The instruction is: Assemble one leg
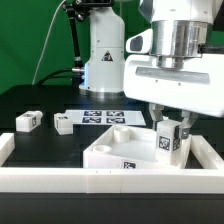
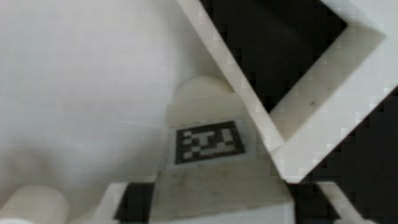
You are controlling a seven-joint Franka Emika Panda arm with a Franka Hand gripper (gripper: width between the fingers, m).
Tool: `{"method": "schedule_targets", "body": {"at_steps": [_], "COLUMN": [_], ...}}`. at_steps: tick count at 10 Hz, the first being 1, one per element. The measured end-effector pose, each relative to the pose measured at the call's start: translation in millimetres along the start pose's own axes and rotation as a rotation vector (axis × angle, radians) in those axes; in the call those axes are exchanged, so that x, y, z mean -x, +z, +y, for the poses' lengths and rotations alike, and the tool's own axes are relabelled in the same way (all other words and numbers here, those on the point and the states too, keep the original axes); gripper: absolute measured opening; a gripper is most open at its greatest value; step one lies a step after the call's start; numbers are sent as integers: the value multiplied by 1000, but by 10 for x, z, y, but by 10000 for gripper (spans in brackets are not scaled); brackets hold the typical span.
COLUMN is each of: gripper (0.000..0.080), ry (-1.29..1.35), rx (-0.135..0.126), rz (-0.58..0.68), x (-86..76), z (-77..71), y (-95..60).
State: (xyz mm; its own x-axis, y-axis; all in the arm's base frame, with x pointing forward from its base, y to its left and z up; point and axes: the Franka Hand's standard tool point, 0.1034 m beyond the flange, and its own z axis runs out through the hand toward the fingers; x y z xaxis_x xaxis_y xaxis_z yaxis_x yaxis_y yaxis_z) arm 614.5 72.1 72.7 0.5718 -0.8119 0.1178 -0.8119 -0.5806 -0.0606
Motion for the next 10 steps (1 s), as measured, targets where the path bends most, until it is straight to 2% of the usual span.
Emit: {"method": "schedule_targets", "body": {"at_steps": [1,2,3,4,5,10], "gripper": [390,572,572,625,645,649], "ry": [-1,-1,-1,-1,-1,-1], "rx": [-2,-2,-2,-1,-1,-1], "rz": [0,0,0,0,0,0], "x": [6,7,8,8,8,8], "z": [-6,-6,-6,-5,-5,-5], "y": [2,3,3,3,3,3]}}
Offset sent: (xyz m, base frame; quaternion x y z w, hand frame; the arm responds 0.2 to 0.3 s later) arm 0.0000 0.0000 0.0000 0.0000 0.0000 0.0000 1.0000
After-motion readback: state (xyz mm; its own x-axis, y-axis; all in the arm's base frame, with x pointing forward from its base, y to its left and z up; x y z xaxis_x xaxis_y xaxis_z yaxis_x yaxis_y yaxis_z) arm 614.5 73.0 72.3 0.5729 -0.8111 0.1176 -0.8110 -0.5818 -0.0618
